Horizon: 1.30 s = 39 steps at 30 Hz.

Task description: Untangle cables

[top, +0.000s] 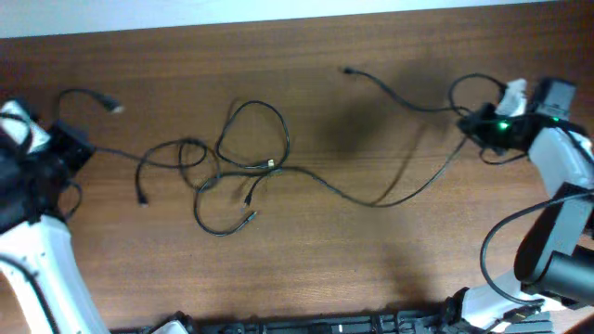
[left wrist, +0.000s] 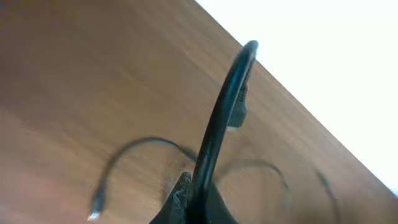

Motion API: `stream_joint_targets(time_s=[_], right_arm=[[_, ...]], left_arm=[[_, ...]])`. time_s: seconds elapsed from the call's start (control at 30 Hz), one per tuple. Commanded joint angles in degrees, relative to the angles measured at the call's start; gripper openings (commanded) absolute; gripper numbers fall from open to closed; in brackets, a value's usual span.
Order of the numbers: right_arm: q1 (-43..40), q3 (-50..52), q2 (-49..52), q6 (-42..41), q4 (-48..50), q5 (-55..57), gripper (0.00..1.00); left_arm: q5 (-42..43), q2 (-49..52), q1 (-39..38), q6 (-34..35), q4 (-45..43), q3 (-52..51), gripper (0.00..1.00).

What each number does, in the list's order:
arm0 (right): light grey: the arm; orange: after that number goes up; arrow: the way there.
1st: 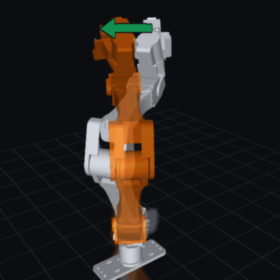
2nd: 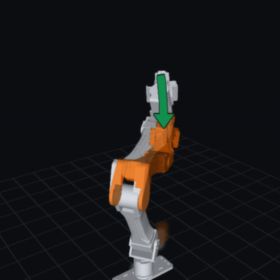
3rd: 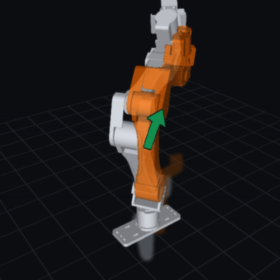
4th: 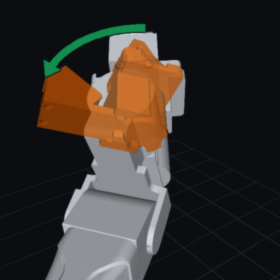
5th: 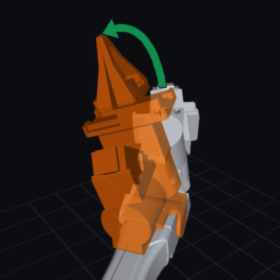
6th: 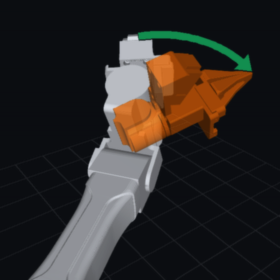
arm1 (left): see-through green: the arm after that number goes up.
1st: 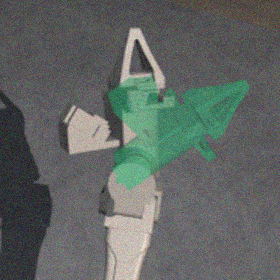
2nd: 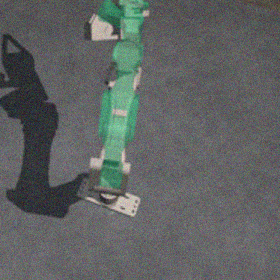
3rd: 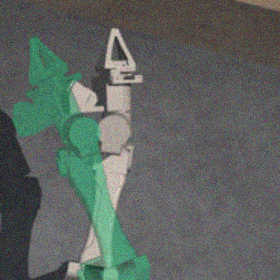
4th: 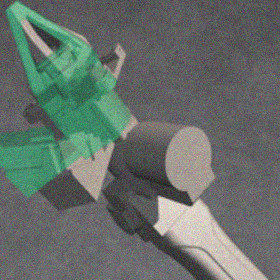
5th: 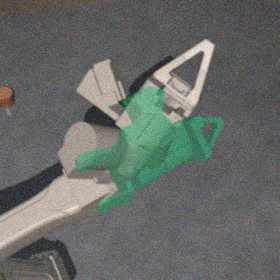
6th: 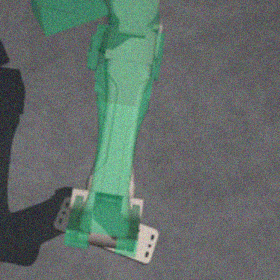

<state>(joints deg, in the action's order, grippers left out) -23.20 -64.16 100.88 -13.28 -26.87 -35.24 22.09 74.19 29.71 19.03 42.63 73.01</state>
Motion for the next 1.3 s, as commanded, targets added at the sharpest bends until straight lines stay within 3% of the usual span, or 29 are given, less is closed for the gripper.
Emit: stream_joint_targets(time_s=[0.0,0.2,0.4,0.47,0.7,0.8,1.1,1.13,1.17,1.23,1.27], right_arm=[[5.29,-0.98,-1.53,4.76,-1.22,-5.68,0.04],[6.71,-13.03,-11.32,7.56,-12.04,6.12,0.04],[5.44,-28.65,-13.75,12.09,-18.80,40.04,0.04],[2.89,-32.98,-13.66,16.15,-14.36,43.89,0.04],[-1.97,-33.16,-7.13,16.26,6.99,41.70,0.04],[-1.97,-33.16,0.11,16.28,14.53,41.70,0.04],[-1.86,-33.16,25.31,19.52,24.48,39.76,0.05],[-1.84,-33.16,26.01,17.73,23.91,39.76,0.16],[-1.86,-33.16,26.05,15.96,23.23,39.80,0.33],[-1.95,-33.31,25.35,15.93,22.47,40.11,0.82],[-2.01,-33.44,24.39,15.96,21.00,41.70,0.99]], left_arm=[[7.39,4.31,-8.20,-1.16,-0.22,0.87,0.04],[0.57,14.45,-19.08,-1.14,-0.20,0.87,0.12],[0.57,22.91,-24.76,-1.14,-0.17,0.87,0.12],[0.57,24.55,-26.01,-1.14,-0.20,0.87,0.13],[-1.84,26.36,-27.87,-1.11,-0.39,0.87,0.14],[-2.01,26.36,-27.87,-1.11,-0.37,0.87,0.13],[-2.01,26.36,-27.87,-1.11,-1.51,0.87,0.13],[-2.01,26.36,-27.87,-1.11,-1.49,0.87,0.13],[-2.01,26.36,-27.87,-1.11,-1.49,0.87,0.13],[-2.03,26.36,-27.87,-1.11,-1.51,0.87,0.15],[-2.03,26.36,-27.87,-1.11,-1.49,0.87,0.17]])
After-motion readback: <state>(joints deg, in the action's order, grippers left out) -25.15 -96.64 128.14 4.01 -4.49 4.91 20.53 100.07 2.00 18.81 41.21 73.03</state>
